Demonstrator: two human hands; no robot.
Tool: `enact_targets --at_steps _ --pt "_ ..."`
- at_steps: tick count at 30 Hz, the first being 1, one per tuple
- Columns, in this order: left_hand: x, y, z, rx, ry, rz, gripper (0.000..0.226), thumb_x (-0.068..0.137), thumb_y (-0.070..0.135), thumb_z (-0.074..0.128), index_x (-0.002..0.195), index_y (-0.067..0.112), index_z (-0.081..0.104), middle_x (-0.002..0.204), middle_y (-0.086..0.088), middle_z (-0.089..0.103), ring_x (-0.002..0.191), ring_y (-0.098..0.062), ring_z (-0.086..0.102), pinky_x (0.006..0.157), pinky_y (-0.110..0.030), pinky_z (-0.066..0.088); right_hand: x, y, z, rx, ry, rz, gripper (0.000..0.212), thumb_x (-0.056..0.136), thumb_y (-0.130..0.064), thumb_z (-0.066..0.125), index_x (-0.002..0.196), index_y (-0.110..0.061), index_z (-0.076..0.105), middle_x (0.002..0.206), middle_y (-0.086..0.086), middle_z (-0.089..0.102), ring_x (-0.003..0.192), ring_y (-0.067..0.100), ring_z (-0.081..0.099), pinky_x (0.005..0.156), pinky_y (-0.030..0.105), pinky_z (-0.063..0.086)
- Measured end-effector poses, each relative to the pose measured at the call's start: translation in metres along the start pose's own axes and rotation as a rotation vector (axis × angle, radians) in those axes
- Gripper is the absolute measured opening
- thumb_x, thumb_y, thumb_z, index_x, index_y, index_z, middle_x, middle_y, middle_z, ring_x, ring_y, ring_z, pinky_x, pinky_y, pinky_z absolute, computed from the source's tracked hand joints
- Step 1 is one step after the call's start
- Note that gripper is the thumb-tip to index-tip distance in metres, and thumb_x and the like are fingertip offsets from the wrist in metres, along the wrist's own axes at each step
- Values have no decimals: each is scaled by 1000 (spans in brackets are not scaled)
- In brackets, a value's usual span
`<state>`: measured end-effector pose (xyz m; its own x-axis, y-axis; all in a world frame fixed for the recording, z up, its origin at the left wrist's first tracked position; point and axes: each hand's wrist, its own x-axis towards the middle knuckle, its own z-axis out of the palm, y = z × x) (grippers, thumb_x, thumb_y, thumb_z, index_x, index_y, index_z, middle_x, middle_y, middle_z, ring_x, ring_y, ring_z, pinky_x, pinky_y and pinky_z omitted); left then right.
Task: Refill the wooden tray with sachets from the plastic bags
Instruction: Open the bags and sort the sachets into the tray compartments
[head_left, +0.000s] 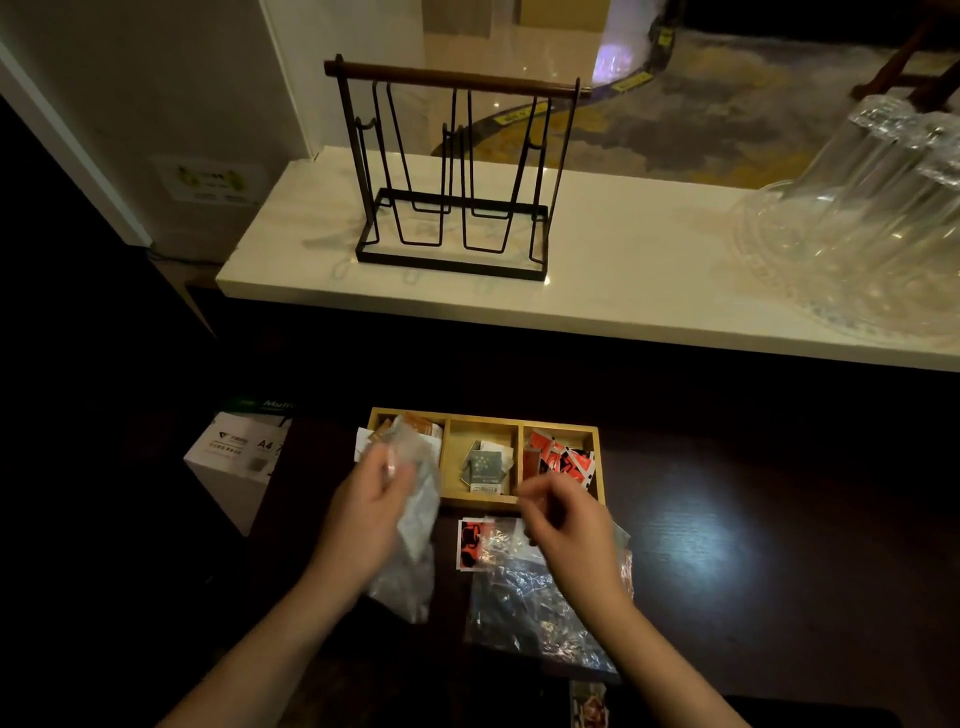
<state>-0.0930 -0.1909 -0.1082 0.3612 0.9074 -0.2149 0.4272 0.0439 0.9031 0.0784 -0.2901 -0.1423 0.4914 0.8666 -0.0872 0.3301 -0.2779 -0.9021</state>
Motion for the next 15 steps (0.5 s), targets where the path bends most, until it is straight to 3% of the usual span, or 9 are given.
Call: enact_targets --at_steps 3,5,7,10,15 --pt "-7 18 32 49 -111 36 19 97 24 43 79 22 45 65 2 44 56 -12 41 50 -23 36 5 -28 7 77 -108 -77 25 85 -5 63 83 -30 62 73 -2 65 66 17 63 63 25 55" --pt "-9 24 47 44 -141 40 25 97 20 43 73 22 38 65 4 41 54 -9 36 48 -18 30 11 -31 5 125 -123 -49 20 85 -4 63 83 -24 64 70 -2 65 63 13 63 61 24 53" --pt "-9 27 52 22 -150 23 20 96 19 45 76 15 42 68 -3 47 56 -11 42 49 -21 35 14 -25 0 136 -109 8 15 85 -4 64 83 -18 65 68 -3 64 62 8 61 60 19 50" --pt "-6 24 53 -54 -174 -43 14 95 16 49 86 5 52 76 -9 61 57 -11 57 51 -18 48 11 -18 -1 143 -151 84 11 85 -4 63 85 -15 65 73 3 67 66 12 64 65 25 55" --pt "-2 12 54 -130 -192 -152 11 92 10 54 91 0 59 78 -12 68 55 -16 64 54 -24 55 1 -15 6 95 -105 105 19 85 -4 63 84 -23 64 73 -3 65 66 6 62 62 21 53"
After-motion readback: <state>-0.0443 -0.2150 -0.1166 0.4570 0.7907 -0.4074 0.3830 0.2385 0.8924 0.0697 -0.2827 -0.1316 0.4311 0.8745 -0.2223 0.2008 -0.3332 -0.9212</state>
